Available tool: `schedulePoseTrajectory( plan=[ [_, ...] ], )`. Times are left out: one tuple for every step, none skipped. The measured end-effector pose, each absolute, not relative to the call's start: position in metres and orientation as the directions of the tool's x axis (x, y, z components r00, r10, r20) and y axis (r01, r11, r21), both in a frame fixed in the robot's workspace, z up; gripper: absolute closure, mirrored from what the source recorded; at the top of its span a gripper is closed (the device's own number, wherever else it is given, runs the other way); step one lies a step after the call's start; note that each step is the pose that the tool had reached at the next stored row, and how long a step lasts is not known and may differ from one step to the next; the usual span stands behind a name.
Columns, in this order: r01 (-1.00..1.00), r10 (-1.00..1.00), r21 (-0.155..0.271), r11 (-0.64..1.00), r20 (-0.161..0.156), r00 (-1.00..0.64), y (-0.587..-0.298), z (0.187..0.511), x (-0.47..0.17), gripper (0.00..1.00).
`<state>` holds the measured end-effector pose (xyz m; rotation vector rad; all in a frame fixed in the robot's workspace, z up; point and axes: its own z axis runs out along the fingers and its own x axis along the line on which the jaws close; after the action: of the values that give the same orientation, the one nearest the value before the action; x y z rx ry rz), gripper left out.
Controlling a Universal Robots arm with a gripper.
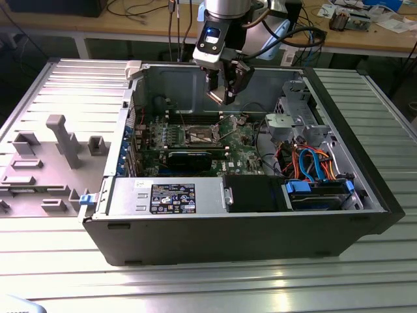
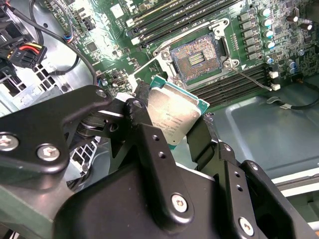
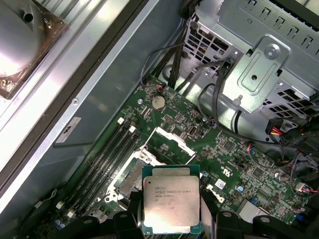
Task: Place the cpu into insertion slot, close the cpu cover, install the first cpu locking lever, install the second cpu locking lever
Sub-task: 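Place the cpu into insertion slot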
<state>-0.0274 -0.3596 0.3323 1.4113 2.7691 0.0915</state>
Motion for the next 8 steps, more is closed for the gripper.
schedulePoseTrajectory(
  plan=[
    [0.808, 0.809, 0.067, 0.586, -0.002, -0.587, -0.3596, 0.3323, -0.0274, 0.45],
    [0.808, 0.810, 0.067, 0.586, -0.002, -0.587, -0.3596, 0.3323, -0.0274, 0.45],
    [0.808, 0.810, 0.067, 0.585, -0.002, -0.587, -0.3596, 0.3323, -0.0274, 0.45],
    [0.808, 0.810, 0.067, 0.585, -0.002, -0.586, -0.3596, 0.3323, -0.0274, 0.45],
    [0.809, 0.810, 0.067, 0.585, -0.002, -0.586, -0.3596, 0.3323, -0.0274, 0.45],
    [0.809, 0.811, 0.067, 0.584, -0.002, -0.586, -0.3596, 0.3323, -0.0274, 0.45],
    [0.809, 0.811, 0.067, 0.584, -0.002, -0.585, -0.3596, 0.3323, -0.0274, 0.45],
    [0.809, 0.811, 0.067, 0.584, -0.002, -0.585, -0.3596, 0.3323, -0.0274, 0.45]
  ],
)
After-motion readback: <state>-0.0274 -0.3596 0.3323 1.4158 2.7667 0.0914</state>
